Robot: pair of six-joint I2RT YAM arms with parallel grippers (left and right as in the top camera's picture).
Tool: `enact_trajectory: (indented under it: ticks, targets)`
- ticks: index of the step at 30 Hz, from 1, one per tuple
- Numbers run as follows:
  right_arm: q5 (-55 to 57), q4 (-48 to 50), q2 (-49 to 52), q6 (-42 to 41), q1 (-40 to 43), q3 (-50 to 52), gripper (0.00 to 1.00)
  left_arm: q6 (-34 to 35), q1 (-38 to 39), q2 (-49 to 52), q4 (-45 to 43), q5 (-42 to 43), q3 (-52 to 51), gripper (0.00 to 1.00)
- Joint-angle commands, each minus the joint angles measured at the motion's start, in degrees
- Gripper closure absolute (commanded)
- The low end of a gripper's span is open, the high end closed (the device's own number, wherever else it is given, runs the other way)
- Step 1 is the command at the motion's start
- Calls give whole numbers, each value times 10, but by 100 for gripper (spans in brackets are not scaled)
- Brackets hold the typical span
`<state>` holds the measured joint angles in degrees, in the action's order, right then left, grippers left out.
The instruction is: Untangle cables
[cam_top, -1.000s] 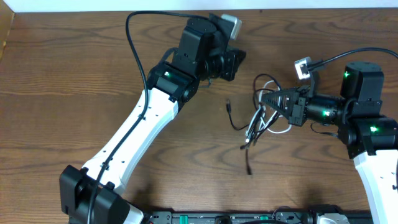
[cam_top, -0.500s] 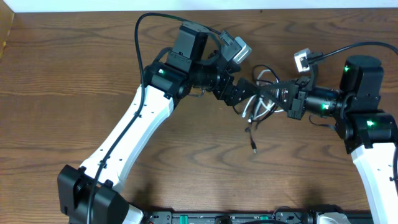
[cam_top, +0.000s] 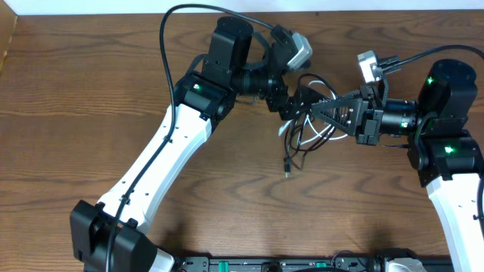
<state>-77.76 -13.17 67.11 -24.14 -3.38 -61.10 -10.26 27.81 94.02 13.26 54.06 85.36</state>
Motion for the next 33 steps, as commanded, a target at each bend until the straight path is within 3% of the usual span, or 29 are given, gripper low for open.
enact_trajectory:
  ticks: [1, 12, 16, 21, 24, 33]
  targets:
    - [-33, 3, -3, -16, -7, -3, 99, 51, 3, 3, -24, -35, 0, 3]
    - [-62, 33, -3, -37, -8, -3, 99, 94, 31, 8, -62, -163, 0, 2]
    - [-67, 35, -3, -37, -15, -3, 99, 142, 45, 16, -91, -213, 0, 2]
    - [-71, 35, -3, -37, -17, -3, 99, 266, 44, 20, -101, -376, 0, 2]
    - [-75, 34, -3, -37, -17, -3, 99, 286, 31, 19, -104, -443, 0, 2]
    - [-75, 3, -3, -9, -17, 0, 99, 310, -38, 17, -87, -460, 0, 1]
